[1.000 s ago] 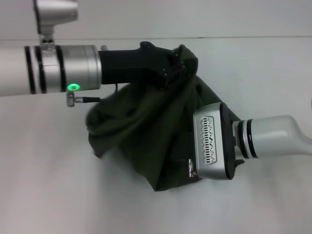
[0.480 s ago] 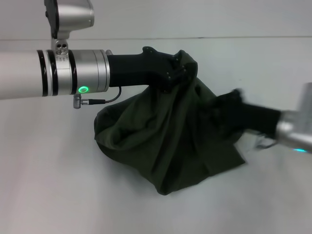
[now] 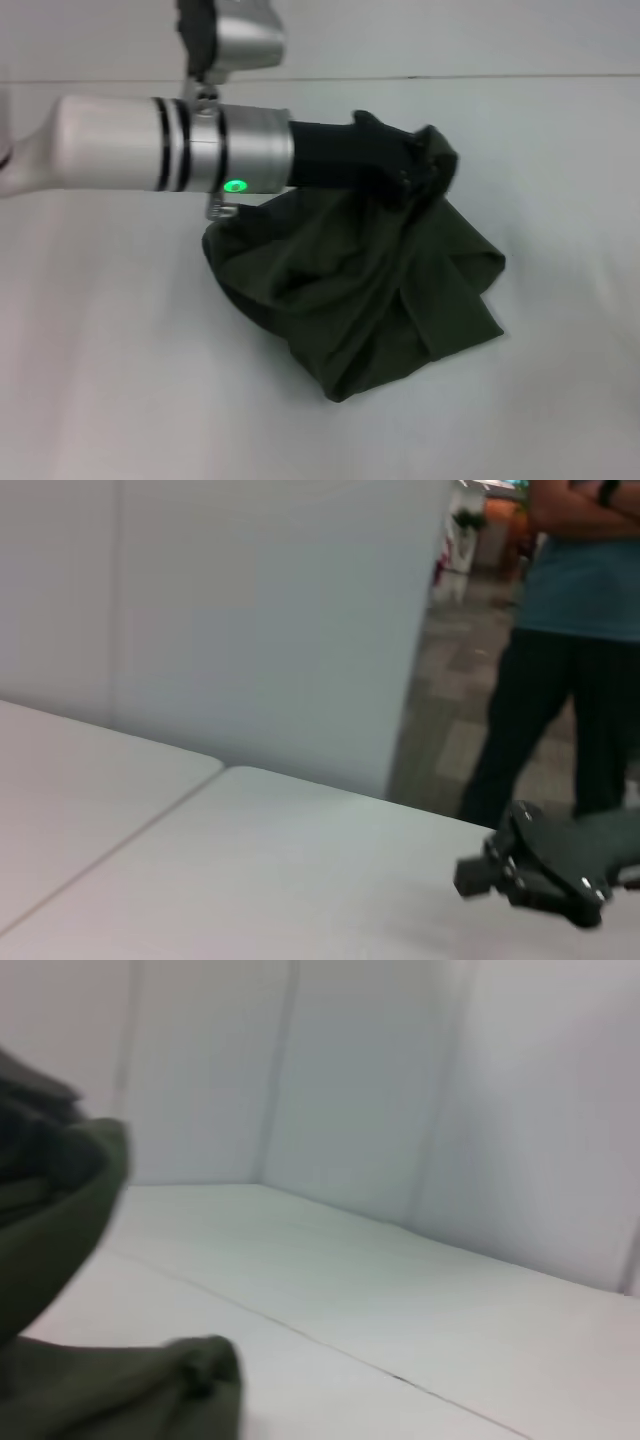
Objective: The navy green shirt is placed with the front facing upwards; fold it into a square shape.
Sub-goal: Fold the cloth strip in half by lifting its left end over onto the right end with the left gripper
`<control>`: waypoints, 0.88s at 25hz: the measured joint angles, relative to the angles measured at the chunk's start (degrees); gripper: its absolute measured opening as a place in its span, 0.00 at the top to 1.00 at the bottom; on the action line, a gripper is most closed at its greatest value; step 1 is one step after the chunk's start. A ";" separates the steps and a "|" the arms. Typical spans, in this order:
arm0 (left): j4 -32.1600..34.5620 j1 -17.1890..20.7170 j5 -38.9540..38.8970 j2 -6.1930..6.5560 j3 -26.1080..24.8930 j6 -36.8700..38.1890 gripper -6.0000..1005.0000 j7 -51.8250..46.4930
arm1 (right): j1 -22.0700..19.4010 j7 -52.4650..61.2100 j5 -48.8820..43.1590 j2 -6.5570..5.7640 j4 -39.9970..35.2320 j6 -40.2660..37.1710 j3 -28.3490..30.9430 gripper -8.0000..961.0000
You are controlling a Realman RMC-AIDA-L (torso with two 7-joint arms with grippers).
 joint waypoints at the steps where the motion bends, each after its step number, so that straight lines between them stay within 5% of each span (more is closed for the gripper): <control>1: -1.10 -1.21 -0.06 -0.12 1.08 -0.70 0.94 -0.01 | -0.58 0.16 0.00 -0.27 -0.02 -0.24 0.99 0.99; 13: -11.12 -10.00 -6.88 -0.45 16.45 -17.04 0.94 -0.06 | -2.71 0.33 -0.39 -1.06 -0.11 -0.63 4.72 0.99; 22: -12.34 -11.09 -13.82 -0.45 30.67 -26.98 0.94 0.12 | -2.15 0.36 -0.99 -1.02 -0.17 -0.59 4.71 0.99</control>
